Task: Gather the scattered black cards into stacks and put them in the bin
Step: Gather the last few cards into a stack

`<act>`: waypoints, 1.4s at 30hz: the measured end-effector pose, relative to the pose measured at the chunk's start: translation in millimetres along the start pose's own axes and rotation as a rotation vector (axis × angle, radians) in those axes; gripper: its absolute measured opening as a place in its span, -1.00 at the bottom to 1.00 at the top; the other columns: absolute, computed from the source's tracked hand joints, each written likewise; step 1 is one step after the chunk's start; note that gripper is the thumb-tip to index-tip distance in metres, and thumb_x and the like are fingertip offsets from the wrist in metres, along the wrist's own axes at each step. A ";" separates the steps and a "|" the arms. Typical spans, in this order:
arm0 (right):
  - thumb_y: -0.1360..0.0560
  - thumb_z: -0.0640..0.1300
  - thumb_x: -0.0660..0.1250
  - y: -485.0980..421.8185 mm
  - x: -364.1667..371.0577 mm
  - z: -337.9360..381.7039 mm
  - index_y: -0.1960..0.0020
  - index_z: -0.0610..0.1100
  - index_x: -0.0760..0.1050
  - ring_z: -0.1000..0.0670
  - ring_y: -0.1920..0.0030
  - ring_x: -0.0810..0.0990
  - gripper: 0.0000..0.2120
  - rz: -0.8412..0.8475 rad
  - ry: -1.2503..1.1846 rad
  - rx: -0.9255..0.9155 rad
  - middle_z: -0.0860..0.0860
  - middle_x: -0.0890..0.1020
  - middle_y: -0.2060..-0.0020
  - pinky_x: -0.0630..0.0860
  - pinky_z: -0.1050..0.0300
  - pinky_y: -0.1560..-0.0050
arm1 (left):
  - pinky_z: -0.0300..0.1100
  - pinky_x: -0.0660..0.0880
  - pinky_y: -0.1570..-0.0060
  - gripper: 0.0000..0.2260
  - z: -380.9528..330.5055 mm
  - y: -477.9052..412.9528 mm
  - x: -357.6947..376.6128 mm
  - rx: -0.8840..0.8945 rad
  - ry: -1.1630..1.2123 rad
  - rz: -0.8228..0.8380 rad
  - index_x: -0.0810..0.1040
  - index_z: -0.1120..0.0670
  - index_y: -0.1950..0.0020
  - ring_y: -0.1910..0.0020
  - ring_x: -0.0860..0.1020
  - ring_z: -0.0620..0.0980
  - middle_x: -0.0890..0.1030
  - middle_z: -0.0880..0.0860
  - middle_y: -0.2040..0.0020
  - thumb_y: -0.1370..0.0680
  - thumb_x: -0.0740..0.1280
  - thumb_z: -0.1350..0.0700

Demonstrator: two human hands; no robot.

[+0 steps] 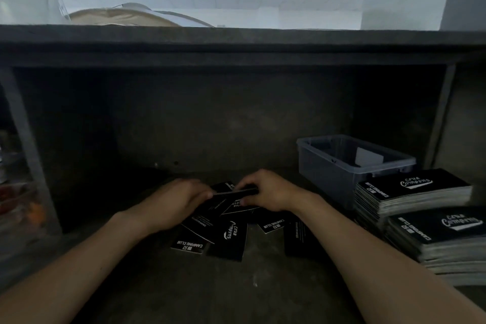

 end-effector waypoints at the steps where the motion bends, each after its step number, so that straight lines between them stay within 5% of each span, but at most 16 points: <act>1: -0.46 -0.16 0.44 -0.6 -7.7 1.6 -0.12 -0.03 0.64 0.08 -0.02 0.61 -0.77 -0.082 0.015 -0.025 0.06 0.67 0.02 0.48 0.23 -0.08 | -0.09 0.53 -0.11 -0.78 2.5 -0.3 -5.8 -0.008 0.033 -0.059 0.66 0.04 -0.12 -0.02 0.64 -0.11 0.69 -0.06 -0.02 -0.68 0.23 0.04; 5: -0.39 -0.21 0.52 -0.8 -23.0 -1.2 -0.06 -0.07 0.63 0.22 0.23 0.58 -0.74 -0.244 -0.208 0.017 0.07 0.65 0.13 0.46 0.30 0.13 | -0.24 0.57 -0.02 -0.84 8.5 0.6 -11.9 -0.024 0.288 -0.177 0.62 -0.03 -0.16 0.01 0.65 -0.23 0.69 -0.16 0.02 -0.60 0.38 0.16; 9: -0.22 -0.14 0.65 2.3 -9.6 -14.8 -0.29 -0.12 0.49 0.04 -0.04 0.62 -0.32 -0.043 -0.222 0.151 -0.01 0.65 -0.05 0.53 0.19 -0.10 | -0.27 0.55 -0.05 -0.77 25.7 0.2 -7.6 -0.145 0.368 -0.236 0.64 0.03 -0.11 0.03 0.65 -0.16 0.70 -0.09 0.03 -0.54 0.43 0.30; 12: -0.26 -0.21 0.62 7.1 -2.8 -15.6 -0.31 -0.15 0.49 0.07 -0.09 0.61 -0.35 0.099 -0.229 0.159 -0.01 0.66 -0.08 0.49 0.32 -0.04 | -0.35 0.52 0.03 -0.72 39.3 4.2 -8.9 -0.223 0.487 -0.261 0.63 0.03 -0.08 0.08 0.63 -0.09 0.70 -0.01 0.05 -0.51 0.43 0.38; 16: -0.29 -0.27 0.59 8.4 -4.3 -13.2 -0.32 -0.17 0.49 0.08 -0.07 0.61 -0.37 0.129 -0.240 0.150 -0.03 0.66 -0.09 0.52 0.24 -0.11 | -0.21 0.52 -0.10 -0.73 42.0 5.5 -4.6 -0.254 0.513 -0.210 0.62 0.11 -0.16 0.00 0.62 -0.04 0.69 0.08 -0.04 -0.52 0.42 0.38; 22: -0.21 -0.16 0.65 10.6 -4.5 -15.5 -0.33 -0.07 0.48 0.16 -0.09 0.59 -0.27 0.226 -0.170 0.143 0.13 0.66 -0.04 0.50 0.20 -0.21 | -0.37 0.48 -0.11 -0.64 41.1 5.2 -1.7 -0.252 0.520 -0.170 0.58 0.17 -0.26 -0.03 0.60 -0.10 0.66 0.04 -0.08 -0.49 0.43 0.41; 28: -0.23 -0.13 0.63 13.0 -6.5 -10.0 -0.15 -0.02 0.59 0.08 0.04 0.65 -0.49 0.172 -0.118 0.143 0.07 0.68 0.06 0.58 0.13 -0.06 | -0.48 0.45 -0.08 -0.55 42.9 5.0 1.3 -0.259 0.525 -0.141 0.56 0.16 -0.28 -0.01 0.59 -0.13 0.65 0.03 -0.08 -0.44 0.46 0.46; 32: -0.38 -0.15 0.48 18.1 -37.4 -2.4 0.13 0.02 0.68 0.24 0.29 0.59 -0.89 -0.058 -0.061 0.059 0.17 0.67 0.31 0.49 0.39 0.19 | -0.44 0.47 -0.11 -0.54 41.8 3.8 -1.3 -0.266 0.602 -0.180 0.54 0.05 -0.24 0.01 0.60 -0.18 0.65 0.01 -0.08 -0.46 0.41 0.48; 36: -0.49 -0.26 0.38 25.0 -70.5 -4.5 0.03 -0.15 0.68 0.22 0.28 0.58 -0.88 -0.306 -0.190 0.016 0.03 0.68 0.21 0.47 0.43 0.19 | -0.40 0.51 -0.01 -0.59 43.7 3.2 2.1 -0.321 0.663 -0.177 0.54 0.17 -0.29 0.00 0.59 -0.10 0.65 0.07 -0.07 -0.51 0.33 0.50; 42: -0.53 -0.28 0.35 19.3 -54.0 -0.6 -0.04 -0.17 0.66 0.22 0.21 0.59 -0.85 -0.286 -0.230 -0.008 0.06 0.66 0.20 0.44 0.49 0.15 | -0.38 0.54 0.19 -0.72 38.6 0.9 6.3 -0.370 0.794 -0.191 0.61 0.17 -0.20 0.13 0.62 -0.15 0.67 0.04 0.04 -0.59 0.24 0.41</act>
Point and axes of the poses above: each hand's wrist, its own y-axis away from the middle knuckle, its own x-axis out of the palm, z = x × y, the point moved 8 cm from there along -y, towards the middle knuckle
